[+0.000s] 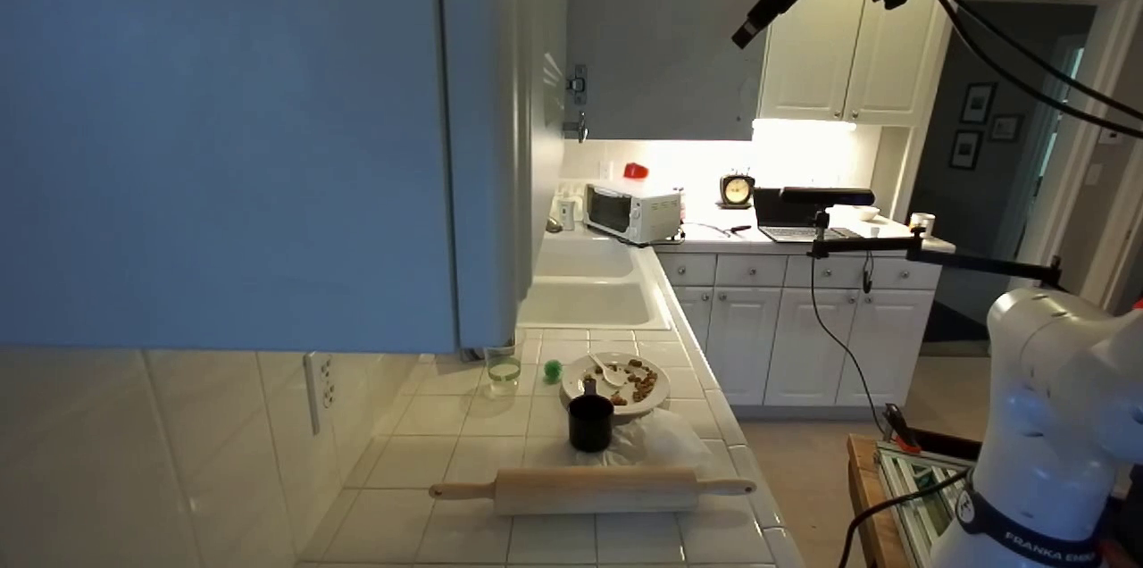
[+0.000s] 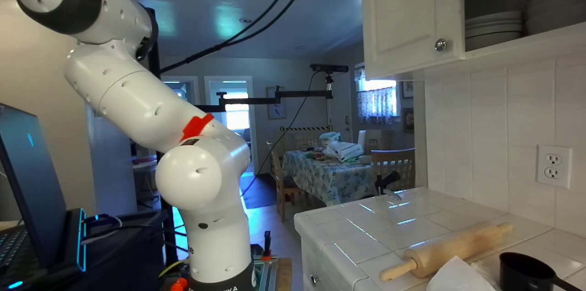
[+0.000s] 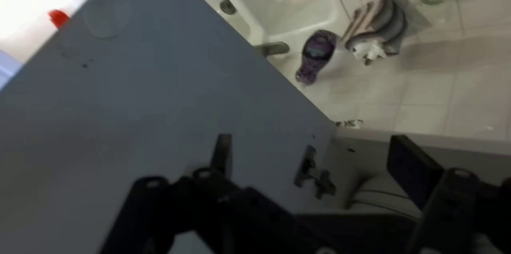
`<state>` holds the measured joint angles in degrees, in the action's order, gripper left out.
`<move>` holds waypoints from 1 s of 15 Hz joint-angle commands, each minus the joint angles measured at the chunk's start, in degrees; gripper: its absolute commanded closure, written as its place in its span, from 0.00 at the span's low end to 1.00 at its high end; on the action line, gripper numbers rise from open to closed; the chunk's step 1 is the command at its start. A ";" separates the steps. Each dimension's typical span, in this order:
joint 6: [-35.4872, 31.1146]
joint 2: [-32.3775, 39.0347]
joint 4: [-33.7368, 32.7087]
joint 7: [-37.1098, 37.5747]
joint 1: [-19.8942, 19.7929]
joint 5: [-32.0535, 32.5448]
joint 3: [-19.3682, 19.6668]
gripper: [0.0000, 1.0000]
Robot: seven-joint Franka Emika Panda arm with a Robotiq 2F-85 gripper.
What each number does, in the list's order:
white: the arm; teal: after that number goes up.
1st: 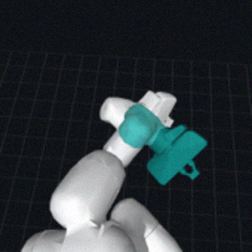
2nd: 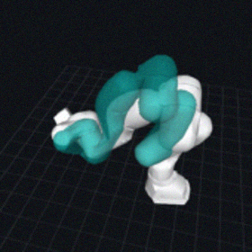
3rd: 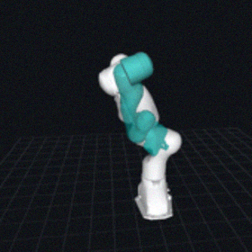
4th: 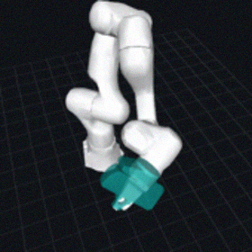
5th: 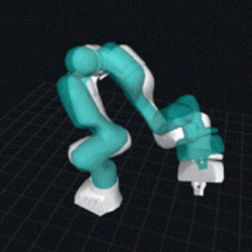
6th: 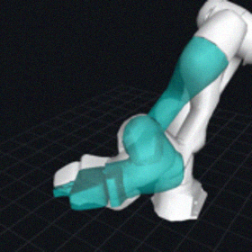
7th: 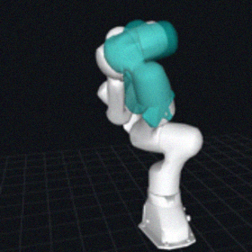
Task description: Open the right cabinet door.
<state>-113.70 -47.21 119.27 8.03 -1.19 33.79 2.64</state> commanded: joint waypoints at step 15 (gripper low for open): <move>-8.18 -1.60 -1.12 -5.85 3.64 -25.77 -0.71 0.00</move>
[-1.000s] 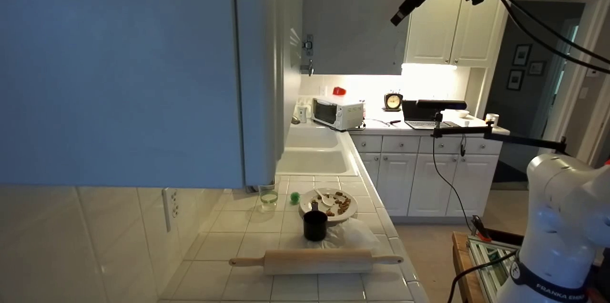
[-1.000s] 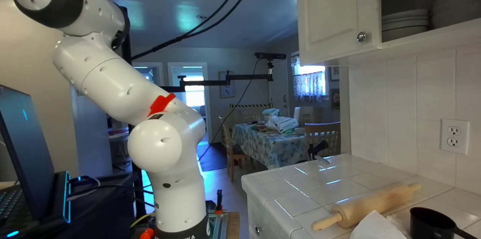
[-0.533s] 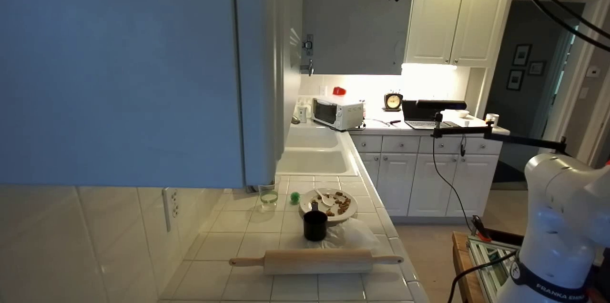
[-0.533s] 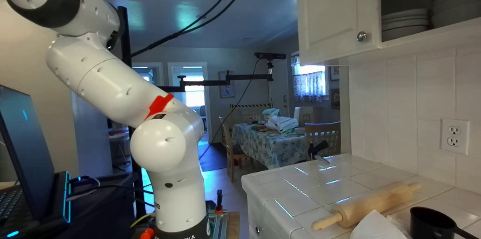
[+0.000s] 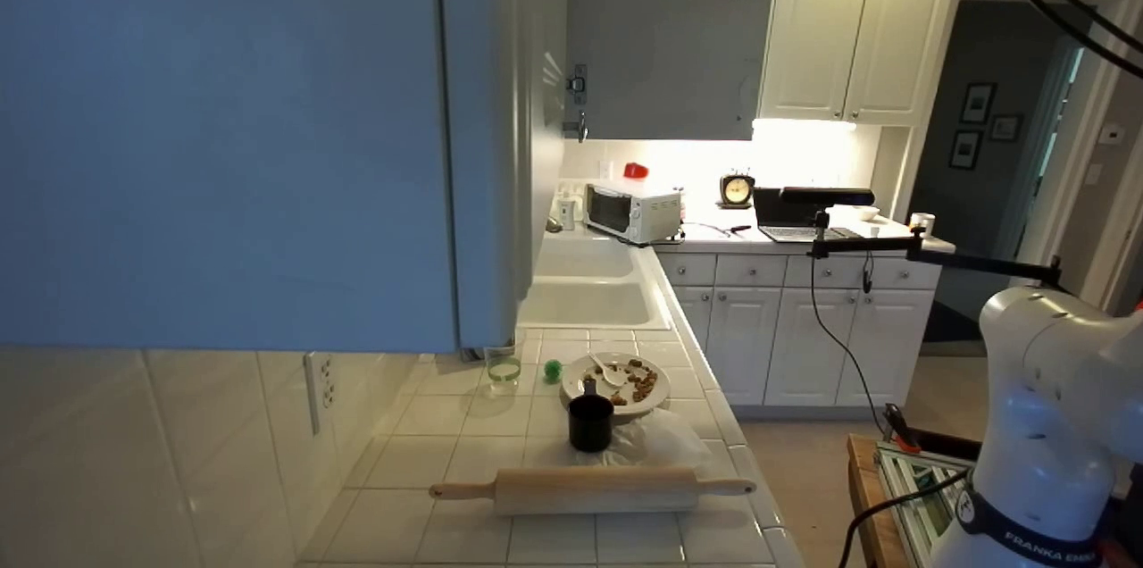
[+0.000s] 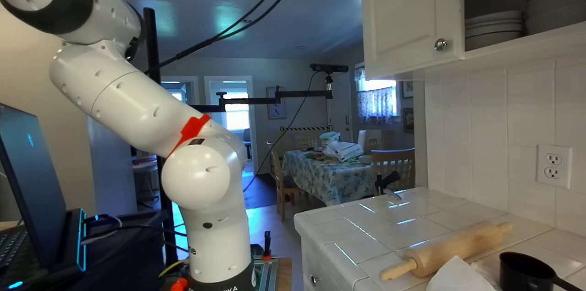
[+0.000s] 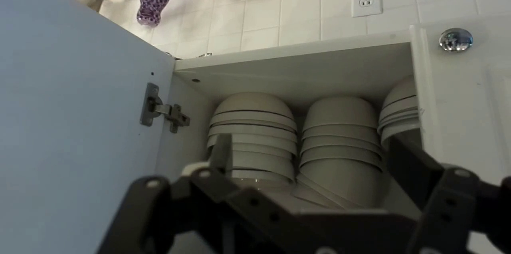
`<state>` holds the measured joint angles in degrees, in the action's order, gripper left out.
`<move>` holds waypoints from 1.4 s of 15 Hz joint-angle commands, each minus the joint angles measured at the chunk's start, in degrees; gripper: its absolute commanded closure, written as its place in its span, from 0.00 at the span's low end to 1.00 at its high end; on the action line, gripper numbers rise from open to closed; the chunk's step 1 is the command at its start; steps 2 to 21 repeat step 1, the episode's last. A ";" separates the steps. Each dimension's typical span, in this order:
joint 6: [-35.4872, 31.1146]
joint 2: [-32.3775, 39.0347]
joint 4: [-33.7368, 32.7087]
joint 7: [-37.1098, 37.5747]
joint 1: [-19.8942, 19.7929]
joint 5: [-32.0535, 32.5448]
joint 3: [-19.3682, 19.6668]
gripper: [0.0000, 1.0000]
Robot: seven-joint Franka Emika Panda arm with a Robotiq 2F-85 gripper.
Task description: Open the right cabinet door.
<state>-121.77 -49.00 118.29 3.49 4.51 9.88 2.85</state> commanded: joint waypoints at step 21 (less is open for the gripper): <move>-0.12 0.19 -0.14 -1.32 -2.06 -1.88 -0.90 0.00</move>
